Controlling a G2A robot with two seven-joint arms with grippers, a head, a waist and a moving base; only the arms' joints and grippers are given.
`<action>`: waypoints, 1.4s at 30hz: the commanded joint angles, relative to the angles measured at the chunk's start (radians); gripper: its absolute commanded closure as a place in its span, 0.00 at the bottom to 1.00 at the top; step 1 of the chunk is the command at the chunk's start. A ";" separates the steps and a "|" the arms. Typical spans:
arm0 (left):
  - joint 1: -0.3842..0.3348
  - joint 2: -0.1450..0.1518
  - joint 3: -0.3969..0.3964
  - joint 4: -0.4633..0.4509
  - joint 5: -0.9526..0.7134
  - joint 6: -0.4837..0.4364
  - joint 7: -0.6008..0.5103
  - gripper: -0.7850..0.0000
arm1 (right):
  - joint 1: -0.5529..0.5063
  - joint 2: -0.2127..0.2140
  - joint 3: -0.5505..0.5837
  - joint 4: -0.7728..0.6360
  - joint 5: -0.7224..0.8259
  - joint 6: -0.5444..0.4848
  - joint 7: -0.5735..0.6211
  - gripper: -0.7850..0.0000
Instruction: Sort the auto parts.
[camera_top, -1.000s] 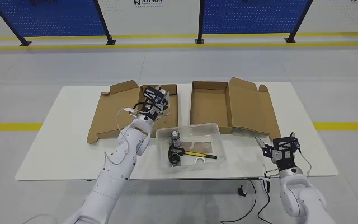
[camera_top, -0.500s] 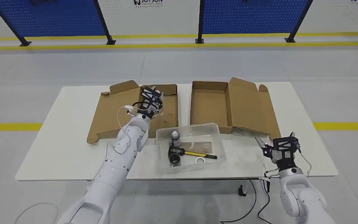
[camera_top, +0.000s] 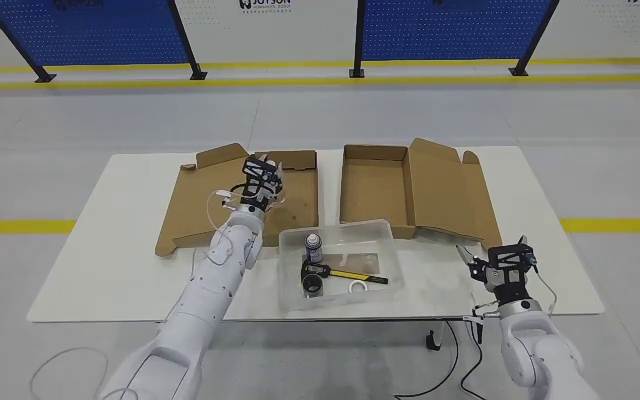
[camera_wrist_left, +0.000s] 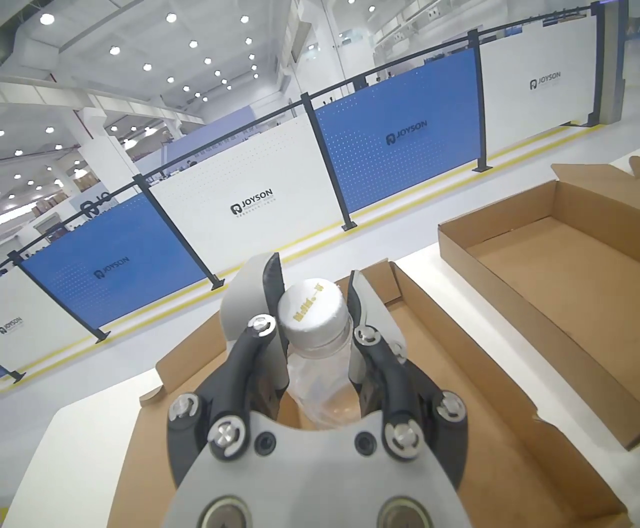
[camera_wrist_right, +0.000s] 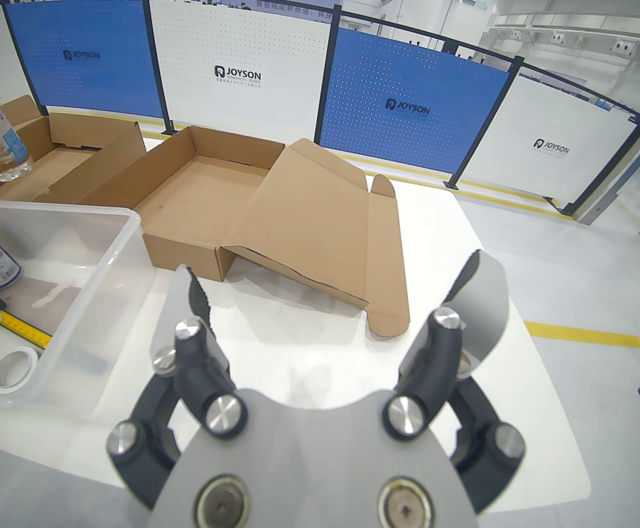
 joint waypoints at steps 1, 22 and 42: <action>-0.006 -0.004 0.004 0.026 -0.004 0.006 0.012 1.00 | 0.000 0.000 0.000 0.000 0.000 0.000 0.000 0.00; -0.042 -0.020 0.026 0.118 0.007 0.003 0.050 0.00 | 0.000 0.000 0.000 0.000 0.000 0.000 0.000 0.00; 0.229 0.036 -0.081 -0.487 -0.001 -0.136 -0.104 0.00 | 0.000 0.000 0.000 0.000 0.000 0.000 0.000 0.00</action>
